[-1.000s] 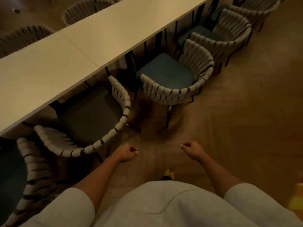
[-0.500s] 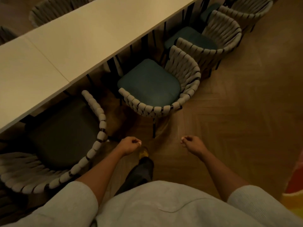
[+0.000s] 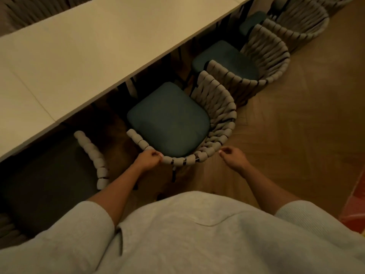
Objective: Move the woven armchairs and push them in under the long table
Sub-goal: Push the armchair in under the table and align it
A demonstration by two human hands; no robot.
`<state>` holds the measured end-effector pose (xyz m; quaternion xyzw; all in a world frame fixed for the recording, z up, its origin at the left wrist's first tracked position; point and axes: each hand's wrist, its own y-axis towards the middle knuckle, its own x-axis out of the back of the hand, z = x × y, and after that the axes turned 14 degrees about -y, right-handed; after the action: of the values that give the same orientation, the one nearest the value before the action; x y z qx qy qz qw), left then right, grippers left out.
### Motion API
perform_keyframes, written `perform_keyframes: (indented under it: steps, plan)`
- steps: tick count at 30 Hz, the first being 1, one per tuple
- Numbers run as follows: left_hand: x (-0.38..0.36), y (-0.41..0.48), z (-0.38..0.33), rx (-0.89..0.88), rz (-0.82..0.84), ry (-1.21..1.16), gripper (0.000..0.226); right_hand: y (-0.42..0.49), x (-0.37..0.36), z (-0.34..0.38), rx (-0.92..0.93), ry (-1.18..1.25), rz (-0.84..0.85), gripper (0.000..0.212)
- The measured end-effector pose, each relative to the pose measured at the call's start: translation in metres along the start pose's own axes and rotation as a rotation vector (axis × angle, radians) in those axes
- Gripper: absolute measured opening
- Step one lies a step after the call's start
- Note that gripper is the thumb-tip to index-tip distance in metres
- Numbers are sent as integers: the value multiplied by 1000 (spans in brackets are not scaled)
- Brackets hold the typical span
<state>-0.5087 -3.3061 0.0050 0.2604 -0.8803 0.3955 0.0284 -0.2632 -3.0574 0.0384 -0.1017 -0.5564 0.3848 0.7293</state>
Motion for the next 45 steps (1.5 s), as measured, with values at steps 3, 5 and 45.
perform_keyframes:
  steps: [3, 5, 45]
  plan:
    - [-3, 16, -8, 39, -183, -74, 60, 42, 19, 3, -8, -59, -46, 46]
    - [-8, 25, -4, 69, -327, -156, 81, 77, 33, 3, 29, -131, -61, 51]
    - [13, 178, -20, 474, -1257, -788, 50, 460, 97, 143, 168, -132, -90, 41]
